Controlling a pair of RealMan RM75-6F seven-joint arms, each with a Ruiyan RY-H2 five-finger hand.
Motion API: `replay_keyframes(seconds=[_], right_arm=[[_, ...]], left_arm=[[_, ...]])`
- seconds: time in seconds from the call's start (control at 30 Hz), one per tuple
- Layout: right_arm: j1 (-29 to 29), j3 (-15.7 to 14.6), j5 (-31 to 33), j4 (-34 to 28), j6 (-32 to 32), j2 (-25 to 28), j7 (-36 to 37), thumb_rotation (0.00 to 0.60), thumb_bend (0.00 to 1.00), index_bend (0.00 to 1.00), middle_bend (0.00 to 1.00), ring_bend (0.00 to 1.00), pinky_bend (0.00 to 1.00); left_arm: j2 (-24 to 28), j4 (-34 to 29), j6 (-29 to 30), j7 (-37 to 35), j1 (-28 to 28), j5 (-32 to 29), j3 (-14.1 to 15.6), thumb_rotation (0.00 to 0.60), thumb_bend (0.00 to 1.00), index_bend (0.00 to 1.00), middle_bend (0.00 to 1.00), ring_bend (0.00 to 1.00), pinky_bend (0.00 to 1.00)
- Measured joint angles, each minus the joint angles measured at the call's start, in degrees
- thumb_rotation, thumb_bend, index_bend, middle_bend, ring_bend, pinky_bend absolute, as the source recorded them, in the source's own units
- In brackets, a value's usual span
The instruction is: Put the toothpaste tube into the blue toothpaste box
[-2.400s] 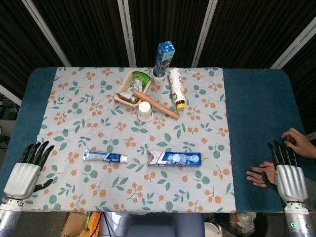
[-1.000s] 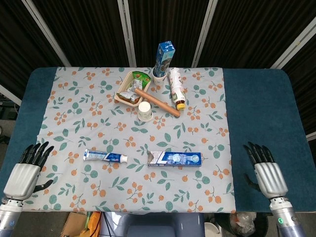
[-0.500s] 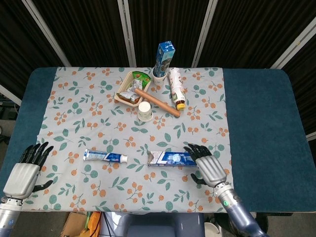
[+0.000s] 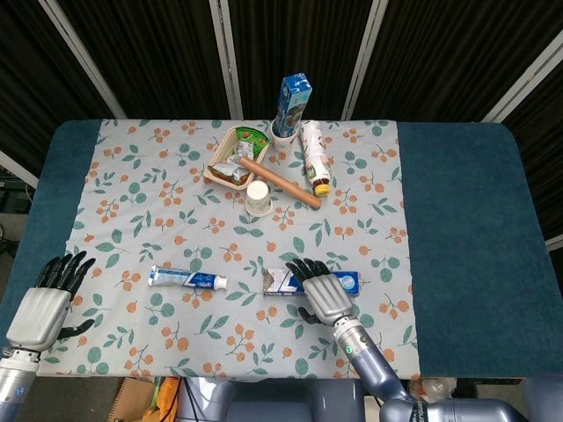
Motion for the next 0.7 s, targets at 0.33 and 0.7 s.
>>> replay_keyframes(seconds=[0.33,0.7], right_arm=[[2.65,0.30,3.84,6.75,0.17,-3.29,-0.61,0.600,0.36,0.28,0.40,0.36,0.29],[2.57,-0.95,0.64,6.84,1.75,-4.53,2.61,0.600,0.36,0.36,0.47,0.43,0.34]], left_arm=[[0.23,-0.41,-0.83,-0.05,-0.27,-0.84,-0.08,0.600,0.00,0.00,0.00,0.00,0.03],[-0.08,-1.23,-1.32,1.28,-0.43,-1.39,-0.05,0.600,0.00,0.01,0.00,0.00,0.08]])
